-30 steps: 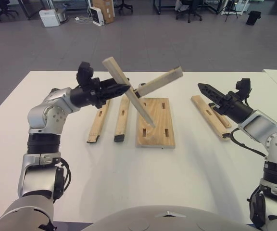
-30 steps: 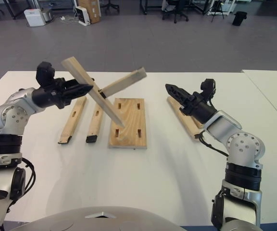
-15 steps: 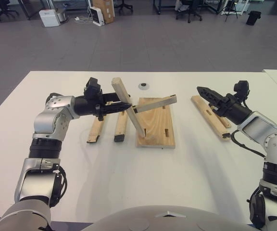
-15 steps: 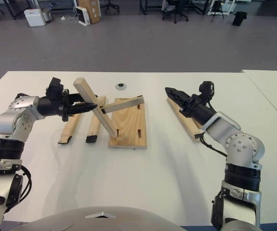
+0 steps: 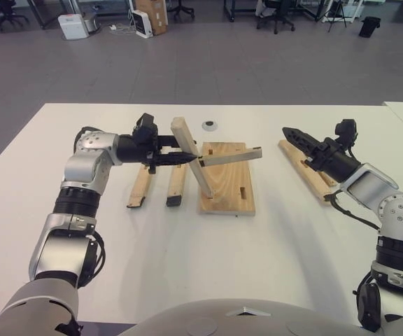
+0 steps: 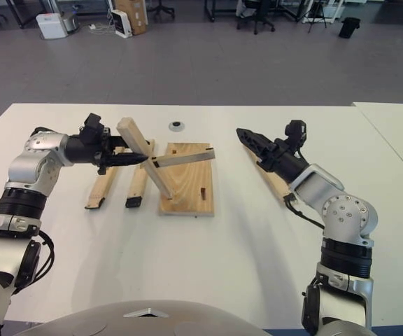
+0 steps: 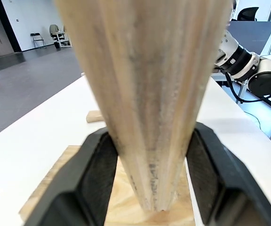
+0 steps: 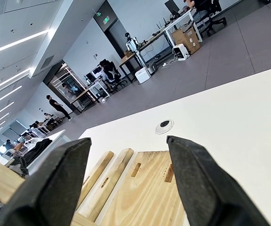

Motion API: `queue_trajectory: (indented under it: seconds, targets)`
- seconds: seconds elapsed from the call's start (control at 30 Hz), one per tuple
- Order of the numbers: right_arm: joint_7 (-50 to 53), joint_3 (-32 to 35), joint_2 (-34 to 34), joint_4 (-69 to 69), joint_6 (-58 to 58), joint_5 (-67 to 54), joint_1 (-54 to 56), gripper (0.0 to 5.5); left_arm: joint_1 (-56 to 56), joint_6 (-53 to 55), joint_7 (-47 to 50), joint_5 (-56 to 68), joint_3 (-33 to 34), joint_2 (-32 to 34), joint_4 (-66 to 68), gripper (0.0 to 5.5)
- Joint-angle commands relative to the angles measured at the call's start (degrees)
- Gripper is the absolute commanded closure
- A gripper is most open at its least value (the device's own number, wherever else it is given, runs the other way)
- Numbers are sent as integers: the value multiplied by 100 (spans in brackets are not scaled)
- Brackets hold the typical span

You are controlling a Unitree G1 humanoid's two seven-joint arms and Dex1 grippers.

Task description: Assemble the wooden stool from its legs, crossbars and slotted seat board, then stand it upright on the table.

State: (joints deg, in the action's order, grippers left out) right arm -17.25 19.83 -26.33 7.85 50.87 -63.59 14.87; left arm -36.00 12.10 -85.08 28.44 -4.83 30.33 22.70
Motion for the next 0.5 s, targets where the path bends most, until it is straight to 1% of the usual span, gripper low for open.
queue_trajectory:
  seconds: [0.03, 0.17, 0.33, 0.37, 0.5]
  targets:
    - [-14, 32, 29, 55, 5, 62, -38, 251, -148, -201, -174, -413, -262, -6, 170, 344]
    - [-31, 46, 50, 40, -13, 111, -39, 251, 55, -171, -176, -491, -400, -16, 60, 344]
    - [-32, 191, -54, -96, -55, 180, 79, 251, 788, 186, 25, -642, -700, 118, -352, 344]
    - [-86, 163, -102, -99, -85, 264, 94, 251, 902, 234, 52, -761, -844, 164, -373, 344]
    - [-111, 395, -262, -348, -103, 338, 309, 251, 1256, 811, 83, -1137, -1597, 545, -580, 344]
